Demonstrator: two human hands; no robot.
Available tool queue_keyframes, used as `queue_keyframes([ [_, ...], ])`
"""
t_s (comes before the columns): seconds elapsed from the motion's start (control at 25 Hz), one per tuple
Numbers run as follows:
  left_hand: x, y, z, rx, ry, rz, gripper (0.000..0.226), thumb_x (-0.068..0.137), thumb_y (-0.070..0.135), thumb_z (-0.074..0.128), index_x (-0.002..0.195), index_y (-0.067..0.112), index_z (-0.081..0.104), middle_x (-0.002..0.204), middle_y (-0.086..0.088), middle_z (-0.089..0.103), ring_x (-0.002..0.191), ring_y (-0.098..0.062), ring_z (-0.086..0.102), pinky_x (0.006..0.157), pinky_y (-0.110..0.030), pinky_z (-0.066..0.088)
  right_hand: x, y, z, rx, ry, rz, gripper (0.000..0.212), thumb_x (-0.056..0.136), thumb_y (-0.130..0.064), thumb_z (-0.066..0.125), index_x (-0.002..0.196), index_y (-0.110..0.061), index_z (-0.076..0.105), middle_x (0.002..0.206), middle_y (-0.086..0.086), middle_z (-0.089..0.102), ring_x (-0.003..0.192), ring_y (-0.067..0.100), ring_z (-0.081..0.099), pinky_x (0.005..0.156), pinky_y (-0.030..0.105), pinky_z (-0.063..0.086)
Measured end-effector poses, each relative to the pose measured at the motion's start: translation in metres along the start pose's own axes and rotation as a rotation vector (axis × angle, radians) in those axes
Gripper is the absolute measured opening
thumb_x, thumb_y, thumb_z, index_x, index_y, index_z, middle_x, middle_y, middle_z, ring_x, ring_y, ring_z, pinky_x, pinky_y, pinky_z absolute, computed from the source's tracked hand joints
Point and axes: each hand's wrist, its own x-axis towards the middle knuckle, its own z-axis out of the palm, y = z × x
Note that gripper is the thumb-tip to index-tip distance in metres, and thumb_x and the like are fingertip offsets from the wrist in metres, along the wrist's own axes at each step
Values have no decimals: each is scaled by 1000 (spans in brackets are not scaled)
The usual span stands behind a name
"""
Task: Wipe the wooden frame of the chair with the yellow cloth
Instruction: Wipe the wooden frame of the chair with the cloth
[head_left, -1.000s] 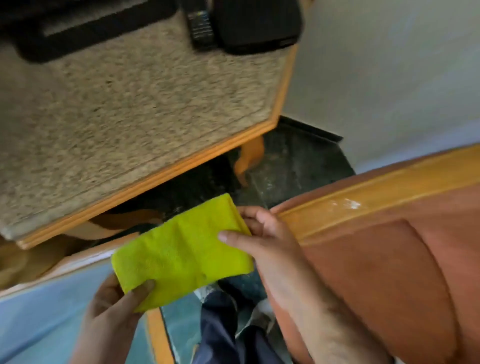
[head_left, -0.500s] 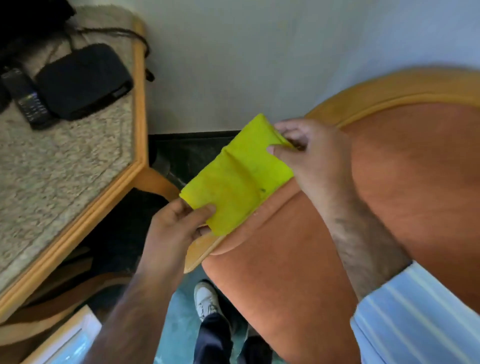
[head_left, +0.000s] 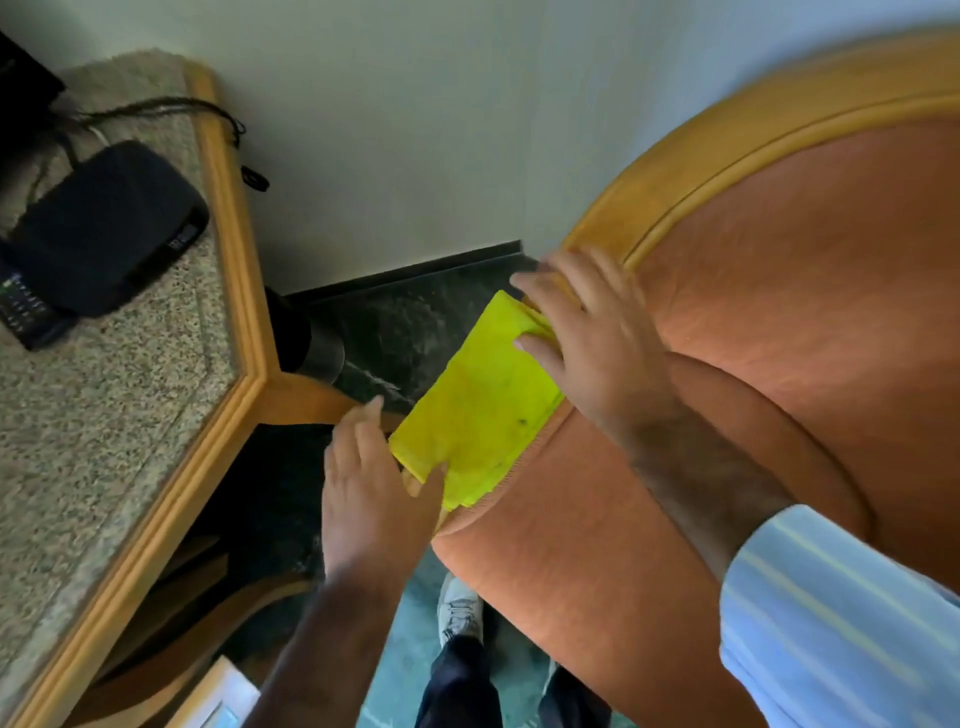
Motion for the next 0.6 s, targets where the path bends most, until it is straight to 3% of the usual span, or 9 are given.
queue_keyframes([
  [0.08, 10, 6, 5, 150, 28, 429, 78, 97, 39, 66, 160, 9, 31, 169, -14, 35, 158, -30, 28, 130, -45, 25, 20, 17, -4, -134, 65, -44, 52, 100, -45, 61, 137, -8, 60, 148, 18, 59, 149, 40, 44, 121, 61, 35],
  [0.2, 43, 29, 29, 363, -19, 768, 76, 106, 53, 45, 164, 9, 23, 174, -10, 21, 163, -30, 16, 130, -55, 24, 63, 57, -12, -283, -38, -15, 64, 106, -54, 38, 149, -7, 47, 163, 16, 44, 159, 35, 25, 128, 62, 20],
  [0.32, 77, 54, 52, 488, -47, 836, 77, 109, 55, 35, 164, 6, 17, 175, -12, 19, 162, -31, 16, 128, -56, 26, 80, 85, -13, -363, -146, -38, 68, 108, -56, 24, 151, -9, 46, 164, 15, 43, 160, 32, 22, 130, 59, 16],
  [0.6, 88, 68, 64, 470, 34, 817, 74, 111, 51, 30, 165, 4, 13, 175, -14, 18, 163, -33, 15, 128, -55, 24, 79, 87, -4, -374, -54, -86, 59, 109, -48, 22, 142, -15, 59, 154, 10, 56, 156, 33, 33, 128, 52, 24],
])
